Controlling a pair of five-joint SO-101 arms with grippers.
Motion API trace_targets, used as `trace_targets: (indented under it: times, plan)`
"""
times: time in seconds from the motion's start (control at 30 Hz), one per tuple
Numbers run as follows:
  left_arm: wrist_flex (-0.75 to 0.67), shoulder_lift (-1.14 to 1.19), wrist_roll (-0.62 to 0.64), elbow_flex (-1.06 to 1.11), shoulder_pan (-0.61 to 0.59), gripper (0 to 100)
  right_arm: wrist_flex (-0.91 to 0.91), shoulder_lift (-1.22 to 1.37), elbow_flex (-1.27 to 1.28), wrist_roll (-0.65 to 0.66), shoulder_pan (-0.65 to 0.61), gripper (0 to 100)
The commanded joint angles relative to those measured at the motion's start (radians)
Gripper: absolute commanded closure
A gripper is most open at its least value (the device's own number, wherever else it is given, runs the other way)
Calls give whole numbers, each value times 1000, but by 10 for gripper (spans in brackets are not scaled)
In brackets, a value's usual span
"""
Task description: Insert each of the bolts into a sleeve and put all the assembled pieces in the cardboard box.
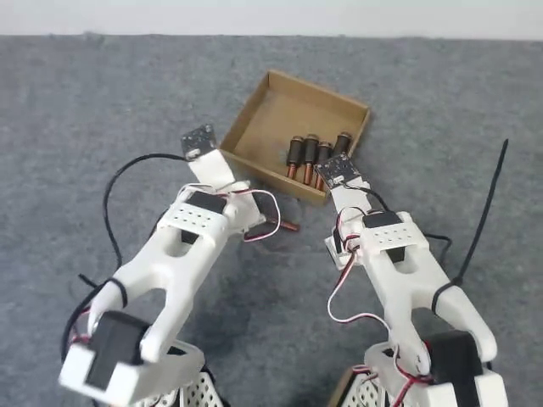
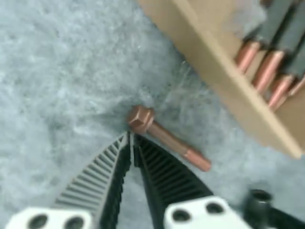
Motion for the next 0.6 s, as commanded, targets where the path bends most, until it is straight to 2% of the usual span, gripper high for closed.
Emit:
trace_targets:
  times: [0.0,0.13,0.2,0.4,0.57]
  plan:
    - [9,-97,120,-36,0,915,-21,-13,-14,12,12,991]
    - [9,-94,121,-1,46,797,-21,-13,-14,12,12,991]
    - [9,-78,121,13,78,774,-21,-13,-14,12,12,991]
    - [-78,71,121,5,57,814,-19,-13,-14,12,12,991]
    - [-11,160,123,-102,34,869,-19,-13,-14,12,10,991]
